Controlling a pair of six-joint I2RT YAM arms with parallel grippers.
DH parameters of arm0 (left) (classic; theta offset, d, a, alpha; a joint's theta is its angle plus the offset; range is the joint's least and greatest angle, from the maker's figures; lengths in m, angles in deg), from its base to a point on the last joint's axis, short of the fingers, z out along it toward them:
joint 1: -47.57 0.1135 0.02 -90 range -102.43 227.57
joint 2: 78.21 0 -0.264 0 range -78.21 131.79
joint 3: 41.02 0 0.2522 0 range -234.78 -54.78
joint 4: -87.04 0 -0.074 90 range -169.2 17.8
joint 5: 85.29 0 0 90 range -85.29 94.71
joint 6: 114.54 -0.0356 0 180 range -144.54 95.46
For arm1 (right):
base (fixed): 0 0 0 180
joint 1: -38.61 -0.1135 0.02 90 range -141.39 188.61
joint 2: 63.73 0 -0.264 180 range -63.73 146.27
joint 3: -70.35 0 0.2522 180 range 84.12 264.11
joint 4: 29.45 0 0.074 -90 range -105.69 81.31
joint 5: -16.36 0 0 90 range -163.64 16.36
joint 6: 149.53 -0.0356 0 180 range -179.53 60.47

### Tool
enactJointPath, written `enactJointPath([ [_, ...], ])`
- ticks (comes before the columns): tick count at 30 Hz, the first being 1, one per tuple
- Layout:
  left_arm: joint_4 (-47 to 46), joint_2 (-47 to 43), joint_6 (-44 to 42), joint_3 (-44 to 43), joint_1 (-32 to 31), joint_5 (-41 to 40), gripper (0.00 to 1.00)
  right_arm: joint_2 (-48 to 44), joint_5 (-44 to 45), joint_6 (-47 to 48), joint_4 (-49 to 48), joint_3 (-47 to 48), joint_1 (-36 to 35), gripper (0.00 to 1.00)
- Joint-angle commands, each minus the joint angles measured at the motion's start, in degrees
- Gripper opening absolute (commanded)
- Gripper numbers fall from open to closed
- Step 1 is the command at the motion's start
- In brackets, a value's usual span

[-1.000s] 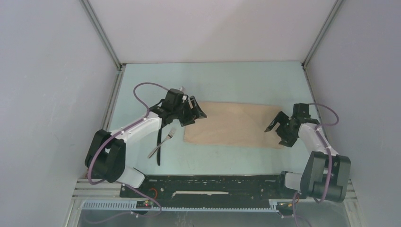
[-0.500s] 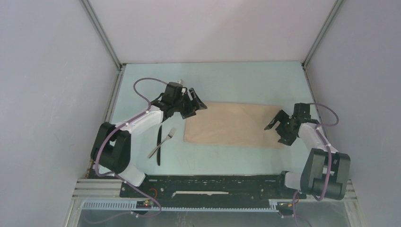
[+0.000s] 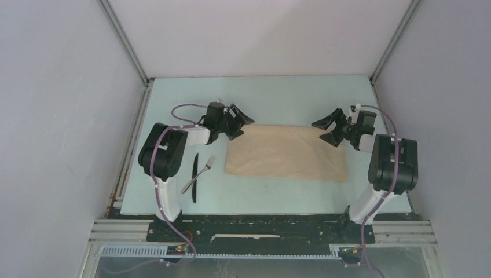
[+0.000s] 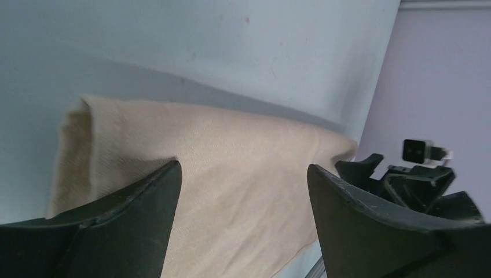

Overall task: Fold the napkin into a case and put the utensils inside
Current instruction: Smooth out the rectangle-folded napkin at the center of the board.

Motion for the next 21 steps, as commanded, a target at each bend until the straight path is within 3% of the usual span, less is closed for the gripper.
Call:
enactJointPath([
  [1, -6.98, 1.71, 2.64, -1.89, 2.30, -0.48, 0.85, 6.62, -5.89, -6.18, -14.06, 1.47, 0.79, 1.00],
  [6, -8.52, 4.41, 4.54, -1.22, 4.65, -1.21, 0.89, 11.02, -5.82, -8.74, -15.95, 2.59, 3.36, 1.00],
  [16, -5.66, 6.88, 6.99, -1.44, 8.01, -2.67, 0.93, 19.08, 1.40, -9.38, 1.61, 9.91, 8.26, 1.00],
  [21, -5.34, 7.67, 6.14, -1.84, 9.30, -2.70, 0.94, 20.95, 3.19, -9.98, 3.60, 12.56, 9.77, 1.00],
])
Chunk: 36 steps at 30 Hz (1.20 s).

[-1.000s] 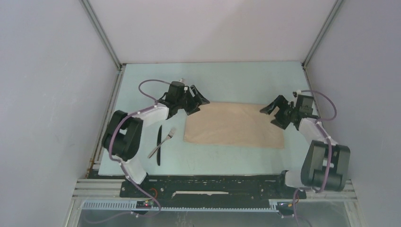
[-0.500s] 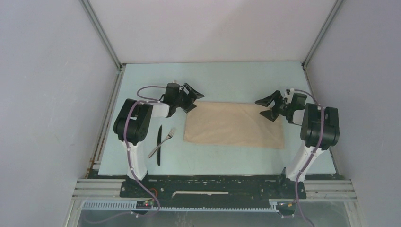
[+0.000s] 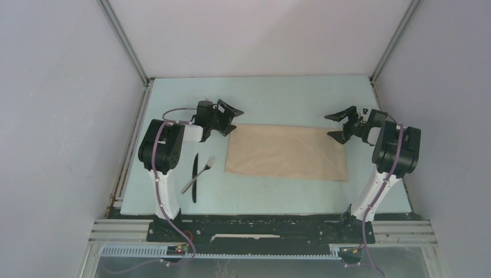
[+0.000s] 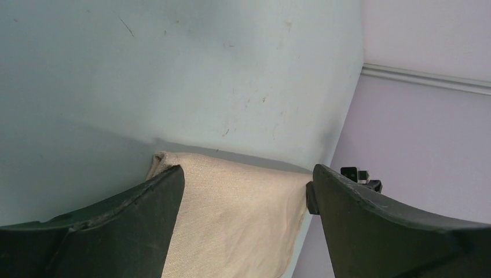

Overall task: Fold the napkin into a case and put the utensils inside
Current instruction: Smooth out the rectangle-folded napkin at the center of the board.

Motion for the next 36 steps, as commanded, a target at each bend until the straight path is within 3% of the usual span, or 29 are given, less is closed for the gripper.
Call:
enactJointPath([
  [1, 3.10, 2.29, -2.02, -1.73, 2.19, -3.25, 0.94, 4.03, 9.18, 2.13, 6.46, 2.37, 2.01, 1.00],
  [6, 13.21, 1.92, -10.53, -9.14, 2.10, -3.75, 0.94, 4.94, 6.79, 2.03, 8.89, 5.95, 2.41, 1.00],
  [14, 20.43, -9.45, -14.57, -9.99, -3.31, -4.04, 0.94, -11.91, 9.52, 13.59, 18.42, 5.86, -2.51, 1.00],
  [18, 13.35, -8.52, -8.79, -9.02, -9.14, 0.00, 0.94, -11.77, 7.02, 10.40, 13.48, 4.76, -10.45, 1.00],
  [24, -2.27, 0.35, 0.71, -10.25, -13.62, 4.81, 0.94, -4.29, 4.68, -2.20, -5.51, 4.05, -20.64, 1.00],
  [30, -2.91, 6.04, -0.18, -11.71, -11.62, 2.59, 0.93, 3.70, 3.90, -8.98, -17.07, 4.01, -22.33, 1.00],
  [36, -2.75, 5.07, -1.01, -6.43, -9.26, 1.39, 0.93, 3.99, 4.76, -5.34, -10.31, 3.16, -17.66, 1.00],
])
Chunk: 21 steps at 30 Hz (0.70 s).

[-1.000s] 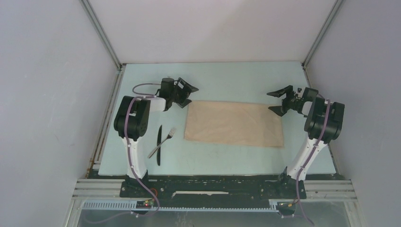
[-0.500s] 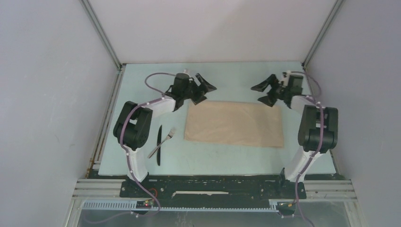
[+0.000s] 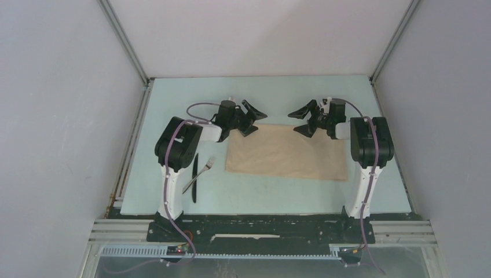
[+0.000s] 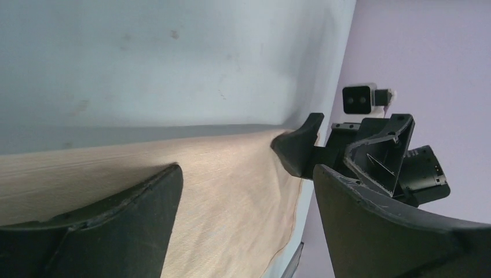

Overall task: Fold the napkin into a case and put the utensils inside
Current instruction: Smooth out the rectangle-folded napkin at the center of the board.

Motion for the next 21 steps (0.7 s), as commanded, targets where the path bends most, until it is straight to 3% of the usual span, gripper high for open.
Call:
enactJointPath([
  [1, -0.26, -2.52, -1.66, 3.26, 1.96, -2.13, 0.93, -1.98, 1.44, 2.67, 2.67, -0.79, 4.85, 1.00],
  [4, 4.94, -6.76, -5.09, 4.00, 2.21, -2.52, 0.93, -7.01, -0.23, 8.45, 11.73, 0.01, 7.58, 1.00],
  [6, 11.13, -11.50, -8.48, 3.75, 1.60, -4.04, 0.94, -12.94, 1.54, 15.93, 24.01, 1.50, 8.88, 1.00],
  [9, 22.38, -18.75, -10.32, 2.09, 0.11, -5.21, 0.95, -22.39, 15.13, 27.75, 47.18, 5.14, 9.31, 1.00],
  [12, 25.87, -24.02, -9.54, 3.62, -1.56, -2.46, 0.98, -25.20, 33.64, 35.56, 67.60, 10.17, 8.08, 1.00],
  [15, 27.54, -28.66, -11.24, 6.48, -3.33, 0.72, 0.98, -24.32, 40.85, 41.81, 75.03, 10.54, 9.50, 1.00],
  [21, 32.54, -39.26, -17.34, 11.46, -4.85, 9.33, 0.98, -19.97, 39.95, 49.60, 78.15, 11.42, 12.31, 0.90],
])
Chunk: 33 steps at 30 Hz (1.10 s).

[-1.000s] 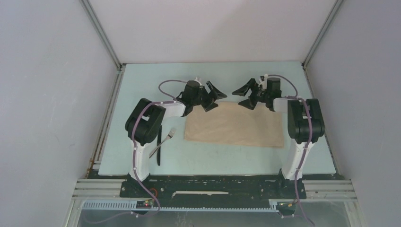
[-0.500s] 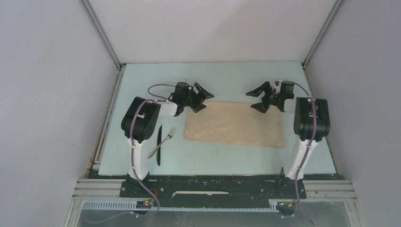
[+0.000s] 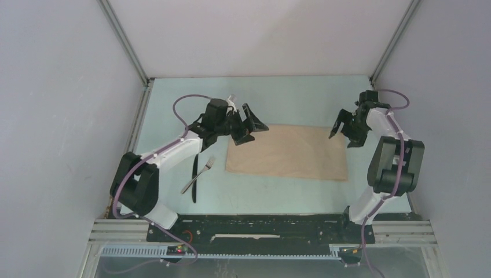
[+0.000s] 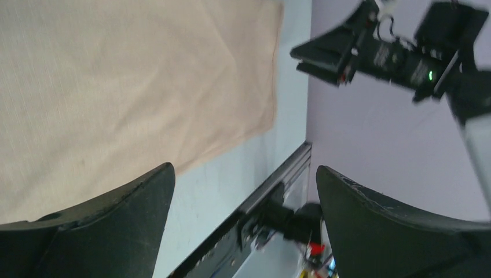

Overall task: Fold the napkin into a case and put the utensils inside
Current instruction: Smooth out the rectangle-folded napkin at the center of the board, then pick up the rectangle-folded napkin from the center of the board.

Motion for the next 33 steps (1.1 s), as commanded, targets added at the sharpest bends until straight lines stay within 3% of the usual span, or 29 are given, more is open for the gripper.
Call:
enactJointPath([
  [1, 10.46, -7.67, -9.62, 1.24, -0.66, 6.22, 0.98, 4.05, 3.72, 10.51, 9.93, 0.01, 2.02, 0.89],
  [4, 18.73, -11.72, -17.20, -0.32, -0.72, 3.49, 0.99, 6.20, 0.81, 12.11, 10.50, 0.42, 2.84, 0.86],
  [8, 22.60, -13.43, -21.99, -1.99, -0.63, 0.92, 0.99, 8.79, 2.34, 13.11, 11.51, 1.23, 2.57, 0.78],
  [20, 20.05, -8.97, -20.69, -0.70, 1.21, 6.35, 0.98, 13.55, 9.36, 13.36, 11.36, 2.57, 0.18, 0.80],
  [29, 18.98, -9.29, -20.22, 0.61, 3.01, 6.58, 0.98, 16.82, 11.12, 12.60, 9.67, 2.26, -3.24, 0.67],
  [33, 18.93, -9.66, -20.39, 0.89, 3.24, 6.67, 0.98, 17.12, 11.16, 12.37, 8.34, 1.78, -4.08, 0.53],
])
